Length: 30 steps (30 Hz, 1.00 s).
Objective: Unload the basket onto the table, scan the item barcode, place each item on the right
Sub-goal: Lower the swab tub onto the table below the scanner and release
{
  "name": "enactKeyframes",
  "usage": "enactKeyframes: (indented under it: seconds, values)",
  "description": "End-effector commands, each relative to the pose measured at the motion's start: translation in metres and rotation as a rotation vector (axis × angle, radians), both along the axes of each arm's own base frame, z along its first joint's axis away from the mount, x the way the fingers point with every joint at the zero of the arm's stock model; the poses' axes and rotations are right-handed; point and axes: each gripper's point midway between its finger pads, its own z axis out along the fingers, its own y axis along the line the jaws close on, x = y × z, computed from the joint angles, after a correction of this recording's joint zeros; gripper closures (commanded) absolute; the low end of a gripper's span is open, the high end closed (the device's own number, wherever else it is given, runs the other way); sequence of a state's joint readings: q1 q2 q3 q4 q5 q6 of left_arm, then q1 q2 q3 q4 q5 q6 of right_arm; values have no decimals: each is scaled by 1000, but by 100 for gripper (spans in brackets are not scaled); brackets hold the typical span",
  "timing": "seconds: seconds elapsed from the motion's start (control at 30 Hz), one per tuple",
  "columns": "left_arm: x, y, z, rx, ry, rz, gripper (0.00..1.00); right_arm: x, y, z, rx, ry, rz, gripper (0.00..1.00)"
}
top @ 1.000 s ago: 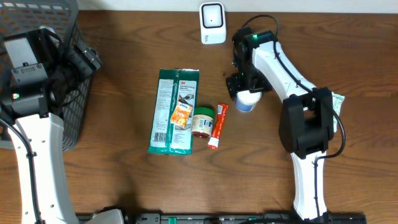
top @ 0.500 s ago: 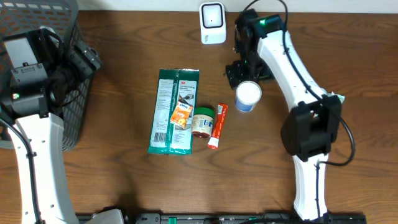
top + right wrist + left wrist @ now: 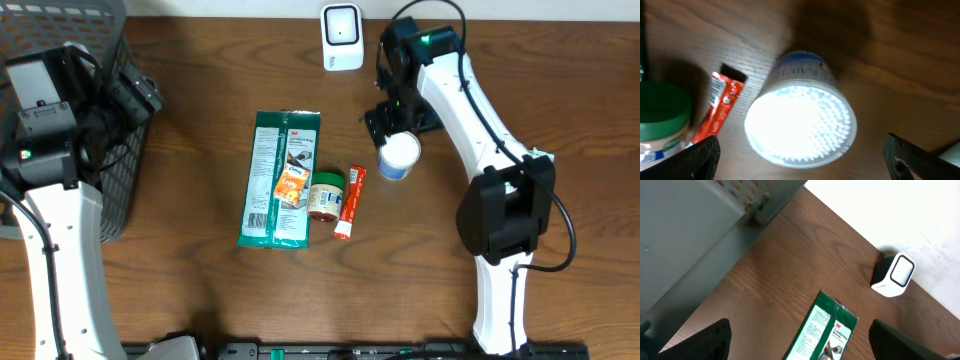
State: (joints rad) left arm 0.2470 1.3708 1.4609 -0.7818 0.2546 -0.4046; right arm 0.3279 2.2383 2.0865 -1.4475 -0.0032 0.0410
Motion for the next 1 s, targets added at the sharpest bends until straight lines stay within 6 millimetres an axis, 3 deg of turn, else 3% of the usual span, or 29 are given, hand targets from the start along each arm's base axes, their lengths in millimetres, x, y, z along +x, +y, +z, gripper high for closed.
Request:
enactKeyframes:
  seconds: [0.0, 0.17, 0.2, 0.43, 0.97]
  values:
    - [0, 4, 8, 14, -18, 13, 14, -5, -1, -5, -16, 5, 20, 1]
    - [0, 4, 8, 14, -18, 13, 14, -5, 2, -26, -14, 3, 59, 3]
    - [0, 4, 8, 14, -18, 13, 14, -8, 3, -33, -16, 11, 78, 7]
    - [0, 4, 8, 14, -18, 13, 14, -15, 4, -50, -22, 30, 97, 13]
    - [0, 4, 8, 14, -18, 13, 14, -10, 3, -56, -35, 8, 101, 15]
